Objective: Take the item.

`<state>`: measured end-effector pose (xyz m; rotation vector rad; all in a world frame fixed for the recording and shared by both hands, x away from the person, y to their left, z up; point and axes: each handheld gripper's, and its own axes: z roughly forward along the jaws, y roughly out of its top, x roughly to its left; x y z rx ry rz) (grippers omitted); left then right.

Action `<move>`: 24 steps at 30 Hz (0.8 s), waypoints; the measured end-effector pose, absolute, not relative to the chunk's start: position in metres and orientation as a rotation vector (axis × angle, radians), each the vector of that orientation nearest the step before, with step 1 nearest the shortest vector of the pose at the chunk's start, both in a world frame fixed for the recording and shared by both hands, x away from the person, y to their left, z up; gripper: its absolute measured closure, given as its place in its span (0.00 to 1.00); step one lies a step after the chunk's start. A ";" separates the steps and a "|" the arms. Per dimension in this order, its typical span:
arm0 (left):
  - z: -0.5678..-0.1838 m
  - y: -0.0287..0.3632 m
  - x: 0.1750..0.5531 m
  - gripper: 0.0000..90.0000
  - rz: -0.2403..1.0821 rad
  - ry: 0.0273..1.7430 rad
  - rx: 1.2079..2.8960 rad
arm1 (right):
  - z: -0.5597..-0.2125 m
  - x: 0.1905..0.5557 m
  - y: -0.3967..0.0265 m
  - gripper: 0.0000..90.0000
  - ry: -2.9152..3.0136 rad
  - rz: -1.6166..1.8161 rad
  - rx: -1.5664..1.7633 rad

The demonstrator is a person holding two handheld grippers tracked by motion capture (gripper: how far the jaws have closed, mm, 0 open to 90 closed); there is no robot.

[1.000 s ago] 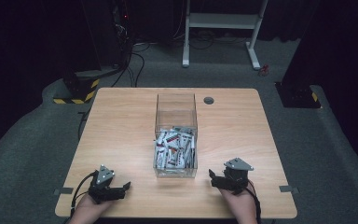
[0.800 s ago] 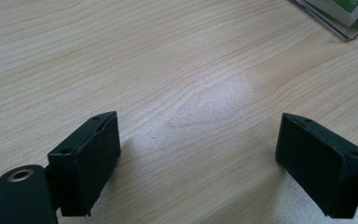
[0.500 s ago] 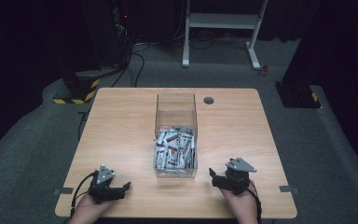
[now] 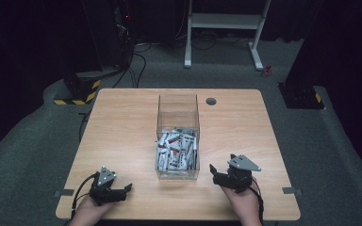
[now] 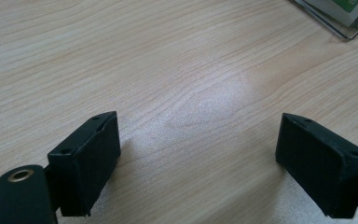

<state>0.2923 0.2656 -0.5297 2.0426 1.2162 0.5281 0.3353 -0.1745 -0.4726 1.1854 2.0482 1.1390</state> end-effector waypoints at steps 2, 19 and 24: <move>-0.530 0.266 0.292 0.15 0.529 1.217 2.042 | -0.471 0.336 -0.174 0.14 2.047 1.141 1.185; -0.530 0.266 0.292 0.15 0.531 1.211 2.047 | -0.449 0.349 -0.159 0.15 2.040 1.200 1.136; -0.530 0.266 0.293 0.15 0.532 1.208 2.049 | -0.448 0.351 -0.156 0.15 2.035 1.211 1.128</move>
